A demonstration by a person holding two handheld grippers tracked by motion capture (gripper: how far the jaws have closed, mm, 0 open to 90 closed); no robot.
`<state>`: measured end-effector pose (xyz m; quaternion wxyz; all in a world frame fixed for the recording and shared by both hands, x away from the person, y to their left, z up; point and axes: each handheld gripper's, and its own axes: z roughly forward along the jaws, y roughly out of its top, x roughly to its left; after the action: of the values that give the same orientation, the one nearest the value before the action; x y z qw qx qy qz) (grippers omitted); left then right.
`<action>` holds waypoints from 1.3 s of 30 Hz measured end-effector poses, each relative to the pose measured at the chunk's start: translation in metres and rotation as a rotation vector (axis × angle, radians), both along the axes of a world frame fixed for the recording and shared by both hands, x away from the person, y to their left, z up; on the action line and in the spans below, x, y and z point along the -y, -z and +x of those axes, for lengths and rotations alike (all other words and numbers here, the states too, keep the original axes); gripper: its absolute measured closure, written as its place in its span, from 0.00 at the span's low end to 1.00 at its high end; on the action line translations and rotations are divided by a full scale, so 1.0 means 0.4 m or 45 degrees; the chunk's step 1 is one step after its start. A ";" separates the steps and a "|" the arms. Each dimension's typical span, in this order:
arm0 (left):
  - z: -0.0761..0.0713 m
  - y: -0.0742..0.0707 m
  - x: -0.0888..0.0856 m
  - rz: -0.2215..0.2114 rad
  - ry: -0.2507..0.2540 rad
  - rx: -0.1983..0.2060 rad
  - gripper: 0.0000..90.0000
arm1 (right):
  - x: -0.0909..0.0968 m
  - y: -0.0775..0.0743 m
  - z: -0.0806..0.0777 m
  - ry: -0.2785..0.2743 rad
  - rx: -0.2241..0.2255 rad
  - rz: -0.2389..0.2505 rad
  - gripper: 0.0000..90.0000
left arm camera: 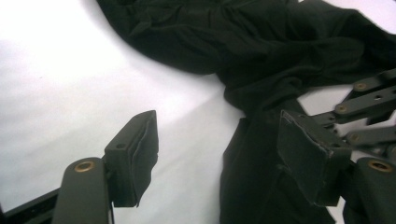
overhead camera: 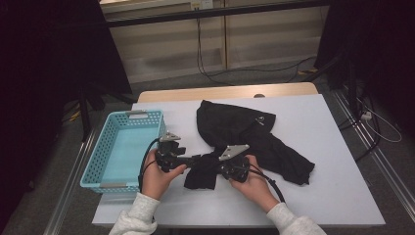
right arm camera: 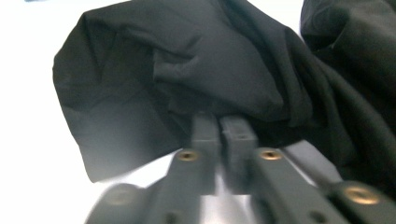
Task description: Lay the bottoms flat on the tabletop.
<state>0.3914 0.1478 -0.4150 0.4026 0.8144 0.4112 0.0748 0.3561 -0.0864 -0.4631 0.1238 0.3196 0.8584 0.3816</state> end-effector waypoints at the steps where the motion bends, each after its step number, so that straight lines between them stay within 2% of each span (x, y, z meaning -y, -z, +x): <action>1: 0.000 0.001 0.000 0.001 -0.002 -0.001 0.33 | 0.002 -0.002 0.000 -0.001 -0.010 0.003 0.99; 4: -0.003 0.002 0.003 -0.003 -0.003 0.003 0.33 | 0.022 -0.015 -0.002 -0.006 -0.048 0.020 1.00; 7: -0.002 0.005 0.003 0.001 0.003 0.004 0.34 | 0.063 -0.034 -0.013 0.007 -0.062 0.057 1.00; 10: 0.002 0.013 0.003 0.005 -0.005 -0.005 0.35 | 0.109 -0.044 -0.030 0.026 -0.079 0.050 1.00; 12: 0.004 0.020 0.004 0.006 -0.004 -0.008 0.36 | 0.137 -0.042 -0.042 0.039 -0.098 0.057 1.00; 16: 0.000 0.044 0.029 -0.007 0.020 -0.022 0.37 | 0.177 -0.026 -0.065 0.065 -0.127 0.027 1.00; 18: -0.003 0.059 0.051 0.006 0.056 -0.038 0.37 | 0.186 -0.018 -0.069 0.072 -0.150 0.015 1.00; 20: -0.008 0.072 0.069 0.018 0.078 -0.050 0.37 | 0.192 -0.015 -0.067 0.084 -0.159 0.041 0.99; 23: -0.013 0.086 0.094 0.046 0.110 -0.043 0.37 | 0.194 -0.014 -0.066 0.089 -0.146 0.031 0.99; 26: -0.015 0.099 0.115 0.039 0.146 -0.039 0.39 | 0.193 -0.013 -0.066 0.089 -0.136 0.030 0.95; 27: -0.015 0.104 0.121 0.050 0.163 -0.055 0.41 | 0.193 -0.015 -0.066 0.093 -0.128 0.027 0.91; 28: -0.016 0.107 0.126 0.055 0.163 -0.036 0.42 | 0.194 -0.018 -0.065 0.101 -0.118 0.027 0.90; 29: -0.016 0.105 0.127 0.064 0.171 -0.039 0.46 | 0.196 -0.023 -0.064 0.099 -0.114 0.028 0.88; 31: -0.017 0.102 0.129 0.051 0.182 -0.072 0.62 | 0.202 -0.037 -0.061 0.119 -0.077 0.043 0.82; 34: -0.023 0.104 0.134 0.059 0.190 -0.067 0.78 | 0.211 -0.060 -0.048 0.173 -0.001 0.058 0.75; 36: -0.026 0.105 0.135 0.057 0.196 -0.089 0.87 | 0.213 -0.069 -0.034 0.204 0.045 0.071 0.72; 38: -0.028 0.107 0.135 0.035 0.208 -0.126 0.98 | 0.214 -0.071 -0.018 0.240 0.088 0.056 0.69; 39: -0.029 0.106 0.135 0.029 0.207 -0.133 0.99 | 0.216 -0.070 -0.009 0.255 0.100 0.050 0.69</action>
<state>0.3796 0.0939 -0.4575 0.3760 0.8524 0.3632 0.0042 0.3526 -0.1728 -0.4352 0.1886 0.3911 0.8090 0.3963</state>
